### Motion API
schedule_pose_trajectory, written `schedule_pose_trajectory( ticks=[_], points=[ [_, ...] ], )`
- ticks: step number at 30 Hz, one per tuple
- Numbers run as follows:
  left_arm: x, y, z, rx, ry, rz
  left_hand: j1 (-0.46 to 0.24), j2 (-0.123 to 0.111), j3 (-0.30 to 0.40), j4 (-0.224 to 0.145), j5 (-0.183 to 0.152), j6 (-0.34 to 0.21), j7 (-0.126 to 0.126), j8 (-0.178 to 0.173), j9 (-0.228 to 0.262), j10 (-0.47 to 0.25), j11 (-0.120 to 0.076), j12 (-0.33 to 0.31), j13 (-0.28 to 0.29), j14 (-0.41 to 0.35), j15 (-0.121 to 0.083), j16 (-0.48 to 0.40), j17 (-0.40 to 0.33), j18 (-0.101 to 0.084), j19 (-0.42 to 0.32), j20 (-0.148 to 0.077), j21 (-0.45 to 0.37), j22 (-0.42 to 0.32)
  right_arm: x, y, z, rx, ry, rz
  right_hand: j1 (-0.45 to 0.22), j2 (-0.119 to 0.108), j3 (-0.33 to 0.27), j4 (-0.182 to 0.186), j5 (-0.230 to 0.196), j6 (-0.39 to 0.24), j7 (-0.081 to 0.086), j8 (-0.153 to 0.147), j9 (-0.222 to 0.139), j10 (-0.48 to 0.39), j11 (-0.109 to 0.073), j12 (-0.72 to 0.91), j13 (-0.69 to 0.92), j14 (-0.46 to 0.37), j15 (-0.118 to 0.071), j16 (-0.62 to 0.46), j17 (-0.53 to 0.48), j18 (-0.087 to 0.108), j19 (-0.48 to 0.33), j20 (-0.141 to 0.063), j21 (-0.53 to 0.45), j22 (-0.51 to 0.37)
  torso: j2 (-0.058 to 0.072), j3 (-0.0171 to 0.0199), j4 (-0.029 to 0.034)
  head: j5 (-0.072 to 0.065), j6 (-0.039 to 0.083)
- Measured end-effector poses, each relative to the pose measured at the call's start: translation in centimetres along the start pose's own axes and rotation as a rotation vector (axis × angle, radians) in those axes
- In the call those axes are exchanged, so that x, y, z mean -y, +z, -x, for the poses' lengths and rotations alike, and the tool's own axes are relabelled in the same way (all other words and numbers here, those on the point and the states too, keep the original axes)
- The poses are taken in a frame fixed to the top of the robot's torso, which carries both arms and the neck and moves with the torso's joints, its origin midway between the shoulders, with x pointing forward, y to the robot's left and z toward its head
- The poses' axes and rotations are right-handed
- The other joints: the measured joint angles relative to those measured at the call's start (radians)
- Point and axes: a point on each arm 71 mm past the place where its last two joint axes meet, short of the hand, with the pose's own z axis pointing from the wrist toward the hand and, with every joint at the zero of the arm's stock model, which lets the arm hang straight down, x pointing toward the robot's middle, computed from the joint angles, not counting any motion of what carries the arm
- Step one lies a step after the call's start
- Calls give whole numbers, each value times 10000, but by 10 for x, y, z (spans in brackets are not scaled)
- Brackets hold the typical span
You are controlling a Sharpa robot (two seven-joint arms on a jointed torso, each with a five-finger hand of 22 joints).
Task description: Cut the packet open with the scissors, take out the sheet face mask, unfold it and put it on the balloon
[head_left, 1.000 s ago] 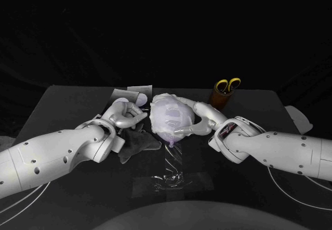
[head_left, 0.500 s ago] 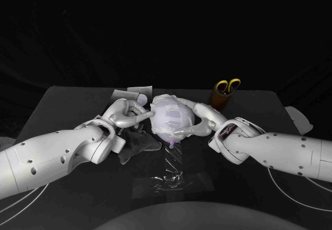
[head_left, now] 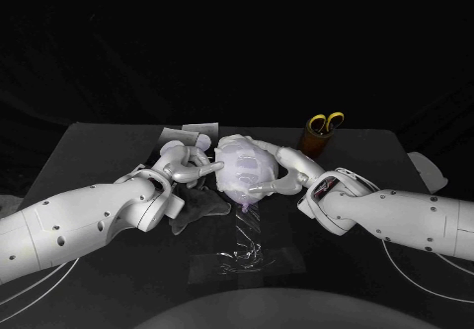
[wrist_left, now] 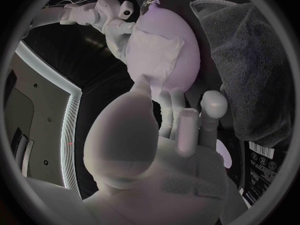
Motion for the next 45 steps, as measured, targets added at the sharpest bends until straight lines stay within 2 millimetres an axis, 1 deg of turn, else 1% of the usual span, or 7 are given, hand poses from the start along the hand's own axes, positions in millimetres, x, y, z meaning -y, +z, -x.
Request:
schedule_pose_trajectory(
  ticks=[12, 17, 23, 32, 34, 38, 45],
  points=[
    [-1, 2, -2, 41, 376, 389, 771, 502, -397, -25, -5, 411, -410, 511, 378, 1289, -391, 944, 1946, 313, -293, 0, 648, -152, 683, -213, 562, 640, 0, 0, 0, -3, 4, -1, 0, 0, 0, 0, 0, -1, 0, -2, 8, 0, 0, -8, -8, 0, 0, 0, 0, 0, 0, 0, 0, 0, -1, -1, 5, 6, -12],
    [-3, 3, 1, 221, 505, 548, 1602, 1066, 93, -137, -6, 640, -639, 512, 422, 2029, -588, 1232, 2955, 322, -484, -1, 649, -305, 1106, -311, 869, 963, 0, 0, 0, -2, 9, -8, 0, 0, 0, 0, 0, -2, 0, -4, 7, -1, -1, -27, -3, 0, 0, 0, 0, 0, 0, 0, 0, 0, -2, -5, 5, 2, -14],
    [-8, 3, 6, 544, 632, 808, 2226, 1229, 750, -111, -5, 768, -770, 409, 435, 2270, -592, 1268, 3518, 346, -644, -1, 649, -306, 1345, -451, 1040, 1203, 0, 0, 0, -1, 11, -10, 0, 0, 0, 0, 0, -3, 0, -12, 6, -2, -2, -28, 1, 0, 0, 0, 0, 0, 0, 0, 0, 0, -5, -6, 5, -4, -15],
    [-11, 1, 13, 979, 769, 1083, 2575, 881, 2080, 246, -6, 802, -807, 298, 612, 2398, -466, 1274, 4015, 311, -685, -9, 648, -462, 1541, -633, 1202, 1396, 0, 0, 0, 1, 12, -7, 0, -1, 0, 0, 0, -4, -1, -22, 3, -12, -11, 2, -1, 0, 0, 0, 0, -1, 0, 0, 0, 0, -5, -5, 9, -14, -32],
    [-12, 0, 15, 1077, 801, 1116, 2745, 701, 3002, 114, -10, 803, -808, 278, 720, 2467, -462, 1314, 4235, 349, -711, -9, 648, -464, 1592, -658, 1235, 1447, 0, 0, 0, 1, 12, -8, 0, -1, 0, 0, 0, -5, 0, -23, 2, -12, -12, 3, -1, 0, 0, 0, 0, -1, 0, 0, 0, 0, -5, -9, 10, -14, -32],
    [-13, -3, 18, 1218, 865, 1151, 2038, -330, 5995, -172, -9, 976, -884, 337, 1062, 3004, -855, 1195, 4331, 371, -742, -19, 647, -465, 1592, -660, 1235, 1449, 0, 0, 0, 2, 12, -9, -1, 0, 0, 0, 0, -6, 0, -24, 0, -12, -12, 3, -4, 0, 0, 0, 0, -1, 0, 0, 0, 0, -4, -12, 10, -15, -12],
    [-13, -7, 21, 1300, 899, 1091, 1429, -755, 6693, -246, -9, 928, -809, 345, 1137, 2748, -764, 1058, 4110, 363, -770, -20, 644, -466, 1431, -660, 1122, 1261, 0, -1, 0, 3, 13, -12, -1, -1, -1, 0, 0, -7, 0, -42, 7, -13, -13, 1, -5, 0, 0, 0, 0, -1, 0, 0, 0, 0, -4, -16, 12, -20, 14]
  ],
)
